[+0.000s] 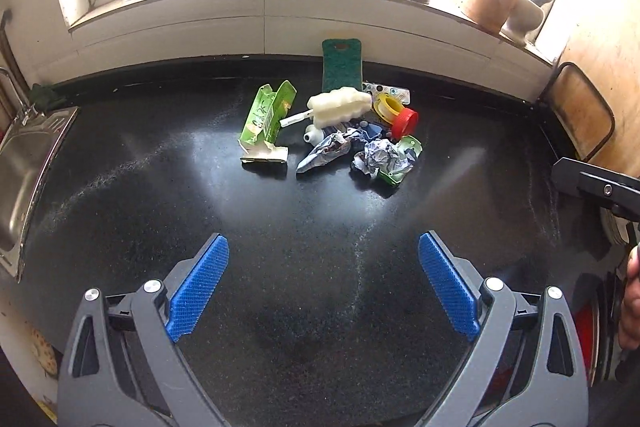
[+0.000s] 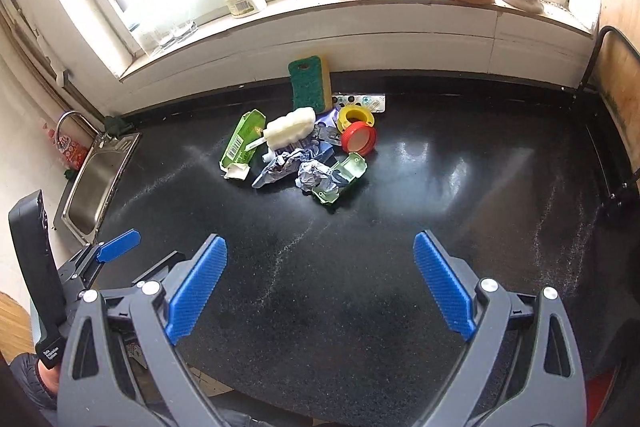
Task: Collect trash
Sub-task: 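Grasp the green juice carton with the left tool while the right tool grasps the red bottle cap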
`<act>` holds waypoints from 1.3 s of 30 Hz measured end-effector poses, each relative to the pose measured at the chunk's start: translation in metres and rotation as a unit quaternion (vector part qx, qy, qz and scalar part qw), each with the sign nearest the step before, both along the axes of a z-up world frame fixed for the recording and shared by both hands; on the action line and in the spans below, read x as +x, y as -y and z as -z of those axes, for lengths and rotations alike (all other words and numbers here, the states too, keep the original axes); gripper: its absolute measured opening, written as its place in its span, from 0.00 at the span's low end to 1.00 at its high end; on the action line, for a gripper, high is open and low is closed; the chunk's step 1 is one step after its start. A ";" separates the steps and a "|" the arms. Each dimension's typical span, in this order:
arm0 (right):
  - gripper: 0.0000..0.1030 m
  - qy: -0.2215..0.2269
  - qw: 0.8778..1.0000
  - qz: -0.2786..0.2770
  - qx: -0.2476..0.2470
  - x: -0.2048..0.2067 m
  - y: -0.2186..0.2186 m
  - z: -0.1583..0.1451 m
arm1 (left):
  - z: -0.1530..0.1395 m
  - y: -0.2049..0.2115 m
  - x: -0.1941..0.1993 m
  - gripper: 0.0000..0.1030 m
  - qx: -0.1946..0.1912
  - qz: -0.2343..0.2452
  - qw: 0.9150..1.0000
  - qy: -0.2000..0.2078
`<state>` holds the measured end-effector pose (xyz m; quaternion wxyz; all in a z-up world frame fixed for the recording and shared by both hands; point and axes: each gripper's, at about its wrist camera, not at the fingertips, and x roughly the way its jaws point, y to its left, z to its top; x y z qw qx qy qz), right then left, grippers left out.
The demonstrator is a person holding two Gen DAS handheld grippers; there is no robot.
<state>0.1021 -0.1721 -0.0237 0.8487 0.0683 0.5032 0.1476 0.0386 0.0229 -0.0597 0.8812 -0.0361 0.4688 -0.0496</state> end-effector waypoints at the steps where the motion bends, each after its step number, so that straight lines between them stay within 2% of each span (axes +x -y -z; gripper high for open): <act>1: 0.89 -0.001 1.000 0.001 0.002 0.004 0.000 0.002 | 0.001 -0.003 0.004 0.90 0.001 -0.003 1.000 -0.002; 10: 0.89 -0.012 1.000 0.005 -0.004 0.048 -0.020 0.019 | 0.017 -0.027 0.057 0.90 0.016 -0.020 1.000 -0.011; 16: 0.89 -0.027 1.000 0.005 -0.014 0.087 -0.028 0.045 | 0.048 -0.039 0.121 0.90 0.047 -0.002 0.998 -0.029; 23: 0.89 -0.062 0.997 0.005 -0.033 0.139 -0.032 0.091 | 0.105 -0.055 0.189 0.90 0.069 0.029 0.995 -0.072; 30: 0.86 -0.102 0.993 -0.002 -0.061 0.187 -0.033 0.145 | 0.140 -0.059 0.217 0.90 0.073 0.035 0.992 -0.093; 32: 0.85 -0.107 0.992 -0.010 -0.067 0.198 -0.035 0.157 | 0.145 -0.059 0.220 0.90 0.072 0.032 0.993 -0.086; 35: 0.80 -0.111 0.991 -0.024 -0.075 0.211 -0.038 0.168 | 0.146 -0.057 0.226 0.89 0.071 0.033 0.994 -0.078; 37: 0.68 -0.114 0.990 -0.033 -0.079 0.215 -0.040 0.172 | 0.147 -0.057 0.228 0.86 0.070 0.030 0.994 -0.073; 38: 0.64 -0.114 0.990 -0.037 -0.079 0.216 -0.041 0.173 | 0.146 -0.056 0.228 0.81 0.070 0.029 0.995 -0.070; 39: 0.55 -0.114 0.989 -0.042 -0.079 0.216 -0.042 0.174 | 0.145 -0.056 0.229 0.79 0.070 0.028 0.995 -0.065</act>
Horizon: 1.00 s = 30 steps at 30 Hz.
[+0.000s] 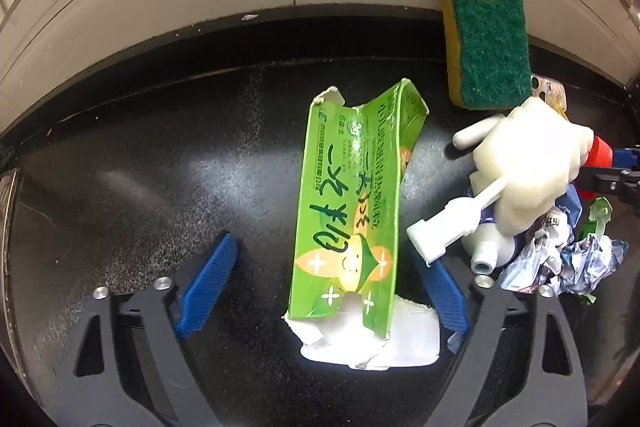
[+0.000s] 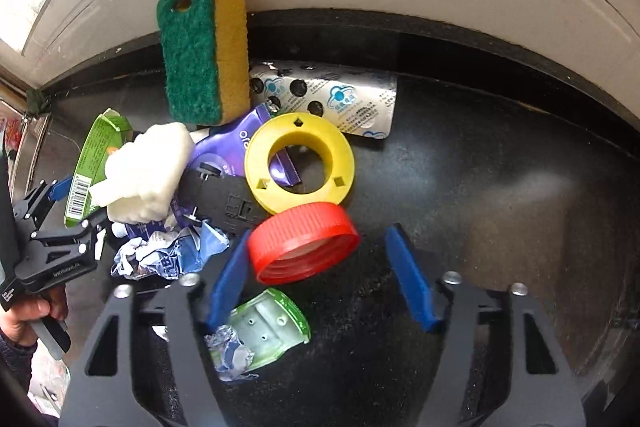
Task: Collect trash
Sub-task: 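Grasp the green juice carton with the left tool while the right tool grasps the red bottle cap, then carry the carton and cap to the bin and open both tools over it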
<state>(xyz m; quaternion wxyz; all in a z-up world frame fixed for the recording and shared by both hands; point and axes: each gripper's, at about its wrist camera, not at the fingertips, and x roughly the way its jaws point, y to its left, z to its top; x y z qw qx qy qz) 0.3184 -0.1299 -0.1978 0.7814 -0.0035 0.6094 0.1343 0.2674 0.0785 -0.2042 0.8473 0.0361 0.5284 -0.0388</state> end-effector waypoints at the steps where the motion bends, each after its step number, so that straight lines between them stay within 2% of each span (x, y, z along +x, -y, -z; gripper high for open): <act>1: 0.50 0.000 1.000 -0.004 0.002 -0.001 -0.001 0.000 | -0.001 0.000 0.000 0.73 0.001 -0.002 1.000 0.001; 3: 0.50 0.004 1.000 -0.010 0.001 -0.004 -0.003 -0.001 | -0.005 0.002 -0.004 0.60 0.001 -0.010 1.000 0.001; 5: 0.50 0.014 1.000 -0.015 -0.002 -0.009 -0.007 -0.005 | -0.008 0.001 -0.005 0.40 0.004 -0.018 1.000 -0.002; 8: 0.49 0.027 1.000 -0.013 0.002 -0.018 -0.009 -0.016 | -0.018 -0.005 -0.011 0.34 -0.005 -0.039 0.999 -0.016; 14: 0.49 0.055 0.998 -0.005 0.011 -0.040 -0.004 -0.049 | -0.048 -0.001 -0.040 0.33 0.000 -0.054 0.999 -0.004; 20: 0.49 0.083 0.996 0.001 0.017 -0.087 0.016 -0.088 | -0.084 0.009 -0.097 0.33 0.004 -0.059 0.998 0.014; 25: 0.50 0.095 0.995 0.000 0.022 -0.131 0.021 -0.102 | -0.093 0.034 -0.148 0.33 0.003 -0.046 0.999 0.020; 30: 0.50 0.100 0.995 -0.009 0.019 -0.172 0.022 -0.113 | -0.093 0.057 -0.180 0.33 0.006 -0.021 1.000 0.021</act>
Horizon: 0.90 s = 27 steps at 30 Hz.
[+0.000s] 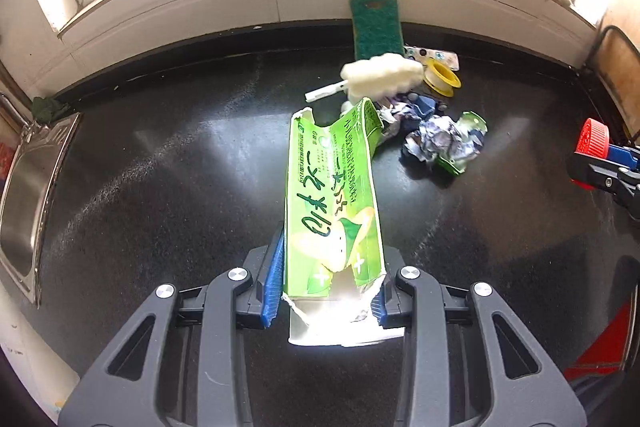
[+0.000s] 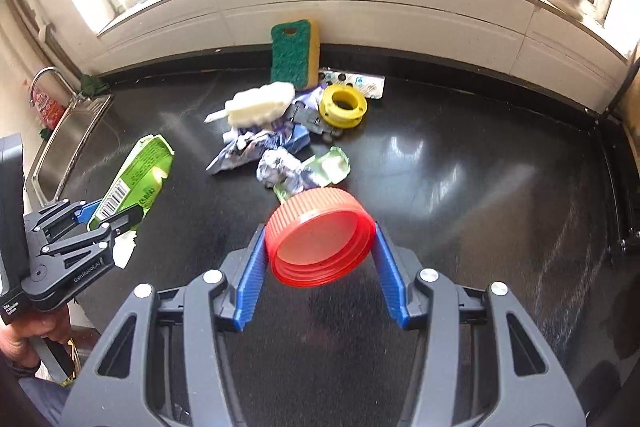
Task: Collect trash
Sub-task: 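Carry the carton and cap to the bin and open both tools over it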
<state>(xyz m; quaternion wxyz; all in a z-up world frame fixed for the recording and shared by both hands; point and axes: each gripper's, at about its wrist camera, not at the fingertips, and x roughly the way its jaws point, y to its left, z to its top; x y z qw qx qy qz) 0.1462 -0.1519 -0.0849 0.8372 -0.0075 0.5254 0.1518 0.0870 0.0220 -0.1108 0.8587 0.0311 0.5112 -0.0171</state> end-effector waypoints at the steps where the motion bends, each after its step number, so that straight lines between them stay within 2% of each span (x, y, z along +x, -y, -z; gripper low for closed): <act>1: 0.50 0.000 1.000 0.000 0.001 -0.005 0.001 -0.001 | -0.001 0.005 -0.006 0.33 0.000 0.006 1.000 0.000; 8: 0.50 0.011 1.000 0.005 0.003 -0.023 0.006 -0.010 | -0.008 0.015 -0.029 0.33 0.005 0.018 1.000 0.010; 16: 0.50 0.022 1.000 -0.001 0.007 -0.034 0.002 -0.018 | -0.017 0.006 -0.043 0.33 0.006 -0.001 1.000 0.023; 21: 0.50 0.029 0.999 -0.029 0.013 -0.036 -0.021 -0.024 | -0.025 -0.013 -0.056 0.33 0.008 -0.031 0.999 0.032; 27: 0.50 0.032 0.994 -0.103 0.023 -0.038 -0.081 -0.027 | -0.032 -0.065 -0.086 0.33 0.014 -0.107 0.993 0.038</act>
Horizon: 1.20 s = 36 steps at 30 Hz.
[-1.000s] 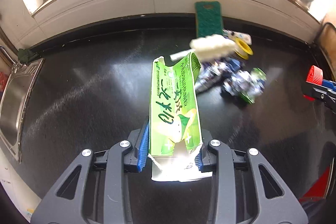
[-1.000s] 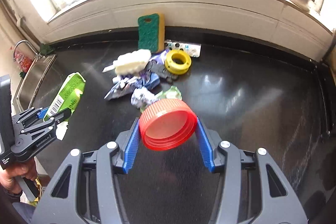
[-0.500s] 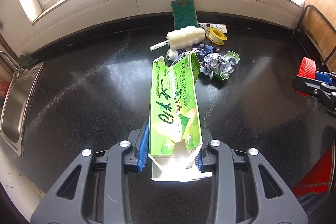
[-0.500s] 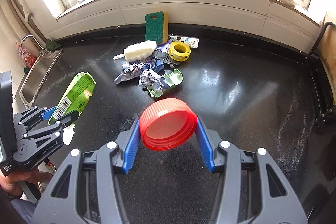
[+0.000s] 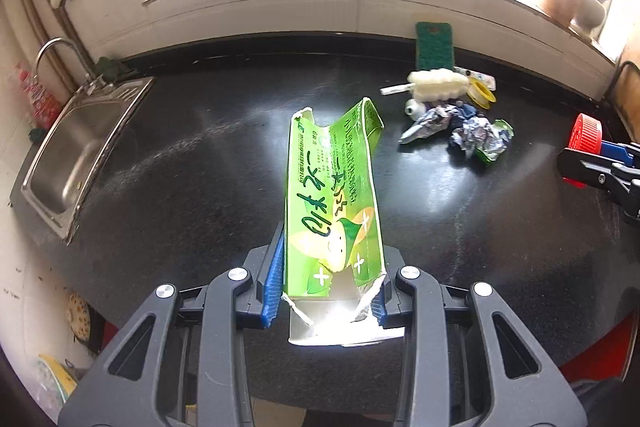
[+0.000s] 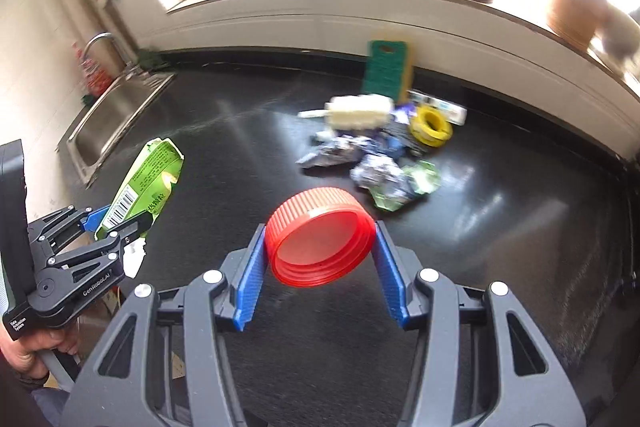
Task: Collect trash
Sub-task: 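Carry the carton and cap to the bin and open both tools over it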
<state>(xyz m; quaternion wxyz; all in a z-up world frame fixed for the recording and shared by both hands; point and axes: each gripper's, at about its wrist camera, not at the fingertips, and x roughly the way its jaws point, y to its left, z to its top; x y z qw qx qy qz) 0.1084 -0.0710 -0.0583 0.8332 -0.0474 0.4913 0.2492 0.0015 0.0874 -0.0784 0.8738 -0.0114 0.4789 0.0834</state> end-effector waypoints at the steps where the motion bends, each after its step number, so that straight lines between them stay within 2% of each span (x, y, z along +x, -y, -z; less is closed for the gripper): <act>1: 0.50 0.000 1.000 -0.019 0.002 -0.001 -0.015 0.000 | -0.001 -0.011 -0.007 0.33 0.002 -0.017 1.000 0.001; 6: 0.50 -0.001 0.994 -0.112 0.011 -0.013 -0.092 0.000 | -0.002 -0.065 -0.046 0.33 0.006 -0.103 0.995 -0.002; 11: 0.50 -0.009 0.977 -0.214 0.017 -0.038 -0.172 0.003 | 0.000 -0.118 -0.099 0.33 0.010 -0.199 0.980 -0.008; 19: 0.50 -0.026 0.930 -0.366 0.019 -0.101 -0.285 0.009 | 0.016 -0.184 -0.184 0.33 -0.001 -0.334 0.942 -0.026; 28: 0.50 -0.050 0.885 -0.463 0.012 -0.161 -0.362 0.020 | 0.037 -0.228 -0.242 0.33 -0.024 -0.416 0.908 -0.045; 33: 0.50 -0.084 0.857 -0.508 -0.002 -0.196 -0.408 0.041 | 0.077 -0.250 -0.274 0.33 -0.072 -0.455 0.885 -0.063; 36: 0.50 -0.111 0.843 -0.527 -0.016 -0.215 -0.436 0.061 | 0.108 -0.263 -0.288 0.33 -0.107 -0.471 0.874 -0.058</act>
